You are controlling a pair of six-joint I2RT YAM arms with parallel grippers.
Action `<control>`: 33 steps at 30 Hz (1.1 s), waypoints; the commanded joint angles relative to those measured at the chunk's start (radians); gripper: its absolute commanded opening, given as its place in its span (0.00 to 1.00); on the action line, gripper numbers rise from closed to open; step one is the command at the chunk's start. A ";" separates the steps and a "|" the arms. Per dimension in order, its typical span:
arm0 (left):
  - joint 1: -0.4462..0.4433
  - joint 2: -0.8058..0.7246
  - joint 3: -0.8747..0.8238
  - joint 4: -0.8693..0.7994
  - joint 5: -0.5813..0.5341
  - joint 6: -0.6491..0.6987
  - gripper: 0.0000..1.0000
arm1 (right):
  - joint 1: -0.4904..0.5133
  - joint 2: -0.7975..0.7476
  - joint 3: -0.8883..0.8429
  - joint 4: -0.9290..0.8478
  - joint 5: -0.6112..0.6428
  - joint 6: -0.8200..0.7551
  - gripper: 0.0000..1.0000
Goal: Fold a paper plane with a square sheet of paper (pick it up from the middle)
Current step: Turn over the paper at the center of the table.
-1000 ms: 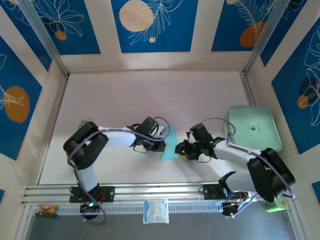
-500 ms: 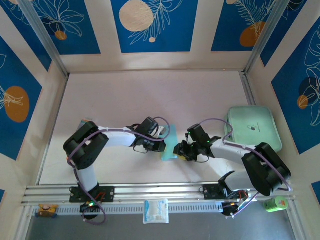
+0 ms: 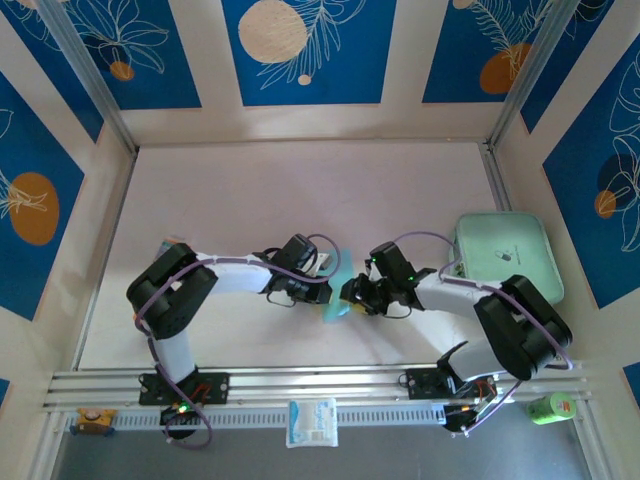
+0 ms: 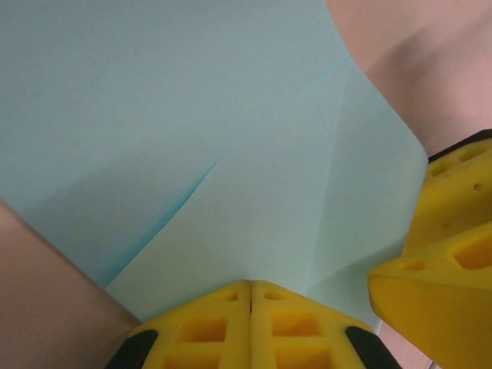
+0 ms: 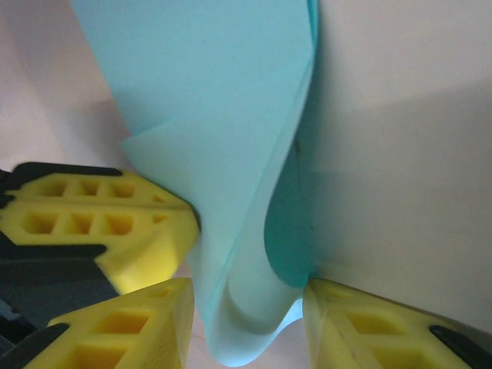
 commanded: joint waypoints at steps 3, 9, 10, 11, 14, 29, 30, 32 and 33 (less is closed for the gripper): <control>0.006 0.018 -0.021 -0.019 0.019 0.007 0.00 | -0.044 0.038 0.036 0.025 -0.039 -0.019 0.43; 0.006 0.017 -0.018 -0.021 0.019 0.007 0.00 | -0.073 0.067 0.035 0.067 -0.066 -0.023 0.43; 0.005 0.017 -0.018 -0.020 0.020 0.008 0.00 | -0.075 0.073 0.032 0.076 -0.072 -0.025 0.43; 0.004 0.017 -0.020 -0.021 0.020 0.007 0.00 | -0.079 0.079 0.033 0.084 -0.078 -0.024 0.43; 0.005 0.017 -0.021 -0.019 0.022 0.008 0.00 | -0.090 0.095 0.034 0.105 -0.096 -0.029 0.42; 0.005 0.019 -0.018 -0.015 0.030 0.007 0.00 | -0.125 0.156 0.052 0.150 -0.128 -0.054 0.33; 0.005 0.018 -0.018 -0.013 0.031 0.007 0.00 | -0.129 0.160 0.052 0.154 -0.134 -0.055 0.32; 0.005 0.019 -0.017 -0.012 0.033 0.007 0.00 | -0.131 0.164 0.054 0.158 -0.139 -0.057 0.30; 0.006 0.019 -0.018 -0.011 0.034 0.006 0.00 | -0.133 0.167 0.055 0.159 -0.139 -0.060 0.30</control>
